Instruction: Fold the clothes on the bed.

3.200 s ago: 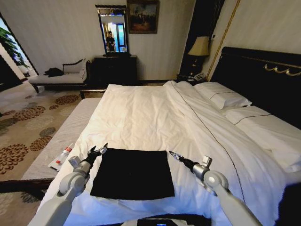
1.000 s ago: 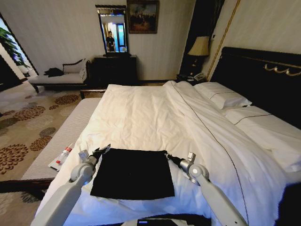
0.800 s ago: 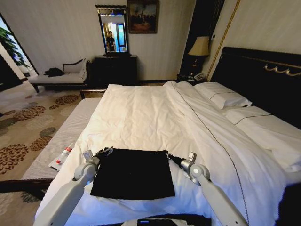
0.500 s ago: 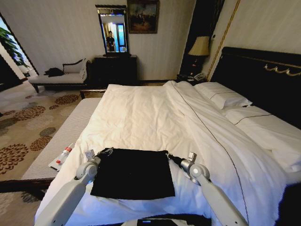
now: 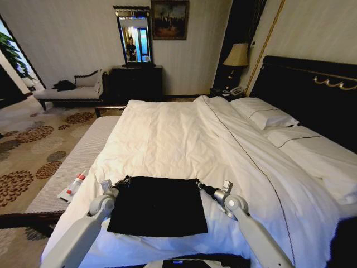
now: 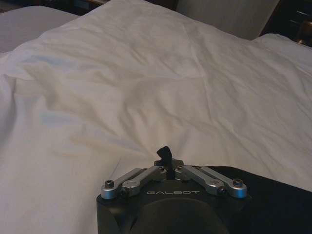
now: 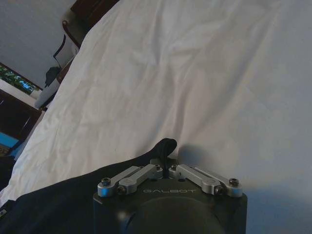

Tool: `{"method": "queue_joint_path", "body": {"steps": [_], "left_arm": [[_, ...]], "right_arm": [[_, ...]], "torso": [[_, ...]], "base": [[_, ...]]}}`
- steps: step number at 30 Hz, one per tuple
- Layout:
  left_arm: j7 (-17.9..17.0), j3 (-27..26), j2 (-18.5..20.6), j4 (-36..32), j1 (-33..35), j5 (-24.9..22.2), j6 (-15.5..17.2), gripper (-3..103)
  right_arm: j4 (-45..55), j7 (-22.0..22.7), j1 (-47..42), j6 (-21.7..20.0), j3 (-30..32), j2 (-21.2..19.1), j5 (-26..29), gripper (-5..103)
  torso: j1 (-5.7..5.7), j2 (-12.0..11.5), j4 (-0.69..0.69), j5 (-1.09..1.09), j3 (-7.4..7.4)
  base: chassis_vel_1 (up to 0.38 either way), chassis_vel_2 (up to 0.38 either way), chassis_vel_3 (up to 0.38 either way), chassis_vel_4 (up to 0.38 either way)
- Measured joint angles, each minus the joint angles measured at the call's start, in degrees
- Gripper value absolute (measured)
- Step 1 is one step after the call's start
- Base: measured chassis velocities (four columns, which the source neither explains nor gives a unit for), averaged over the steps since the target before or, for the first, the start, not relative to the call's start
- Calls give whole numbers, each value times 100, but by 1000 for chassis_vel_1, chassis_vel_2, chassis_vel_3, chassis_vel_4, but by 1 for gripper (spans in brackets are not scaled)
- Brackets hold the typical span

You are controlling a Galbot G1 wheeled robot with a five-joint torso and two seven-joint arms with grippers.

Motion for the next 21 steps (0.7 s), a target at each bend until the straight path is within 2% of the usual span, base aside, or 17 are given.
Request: {"method": "queue_joint_path", "body": {"steps": [10,19,21], "left_arm": [[-29,-242,-23,-307,20,-240,-274,1],[-170,-750,257,-1330,26,-945,-488,1],[-220,-958,401,-1678,80,-1135,-512,1]], "right_arm": [[497,34,-3,67,115,-325,51,1],[1537,298,38,101,433,-738,580,1],[1988,433,70,104,565,-886,849,1]], "torso": [[0,0,1,0,0],[0,0,0,1,0],[0,0,0,1,0]], "base": [[0,0,0,0],[0,0,0,0],[0,0,0,0]]}}
